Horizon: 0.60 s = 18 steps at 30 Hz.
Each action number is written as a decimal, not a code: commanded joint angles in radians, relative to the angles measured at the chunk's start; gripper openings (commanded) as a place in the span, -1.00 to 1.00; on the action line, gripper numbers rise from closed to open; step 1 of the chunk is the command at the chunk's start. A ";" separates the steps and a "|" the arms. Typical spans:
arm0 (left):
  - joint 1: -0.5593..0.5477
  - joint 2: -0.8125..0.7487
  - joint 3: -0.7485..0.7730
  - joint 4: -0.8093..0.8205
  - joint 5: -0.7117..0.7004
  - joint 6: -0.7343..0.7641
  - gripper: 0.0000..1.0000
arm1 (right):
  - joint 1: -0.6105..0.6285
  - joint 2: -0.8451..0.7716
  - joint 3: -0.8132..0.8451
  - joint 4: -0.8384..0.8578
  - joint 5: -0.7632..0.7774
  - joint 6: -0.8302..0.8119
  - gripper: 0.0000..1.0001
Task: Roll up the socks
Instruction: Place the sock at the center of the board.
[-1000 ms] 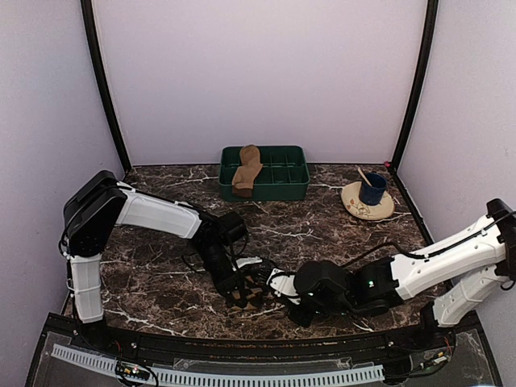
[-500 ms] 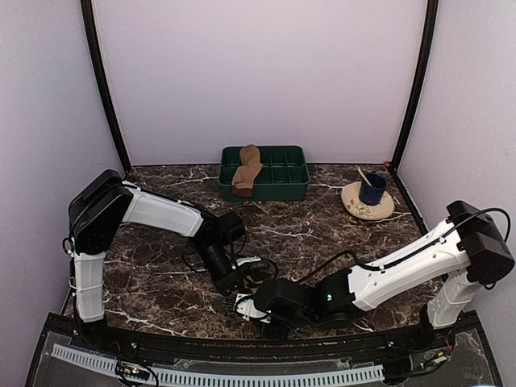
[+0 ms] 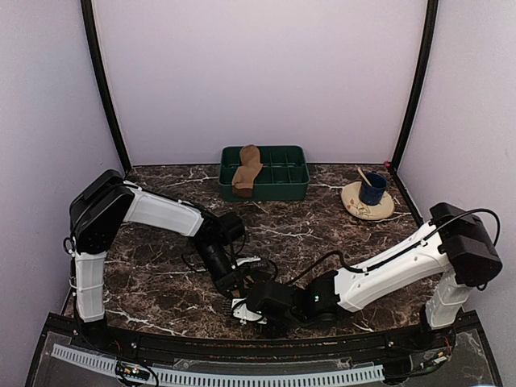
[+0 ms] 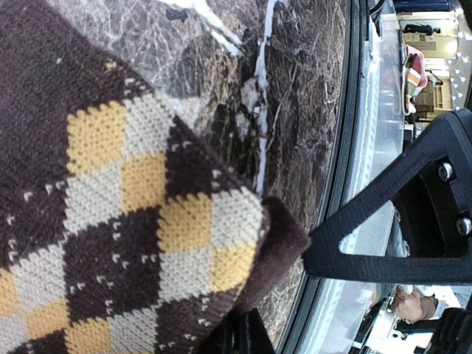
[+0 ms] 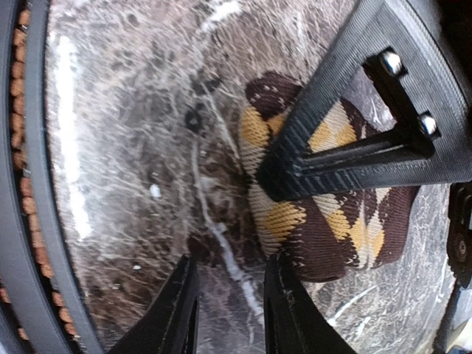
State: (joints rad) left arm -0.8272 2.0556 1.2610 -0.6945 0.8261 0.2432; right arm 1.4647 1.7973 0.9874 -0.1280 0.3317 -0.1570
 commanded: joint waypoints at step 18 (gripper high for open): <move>0.014 0.059 0.020 -0.066 -0.032 0.026 -1.00 | -0.041 0.051 0.027 0.071 0.052 -0.168 -0.38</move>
State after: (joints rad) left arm -0.8200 2.0811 1.2774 -0.7181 0.8642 0.2512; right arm 1.4322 1.8290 0.9894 -0.1020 0.3614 -0.2958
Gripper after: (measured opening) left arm 0.034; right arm 0.307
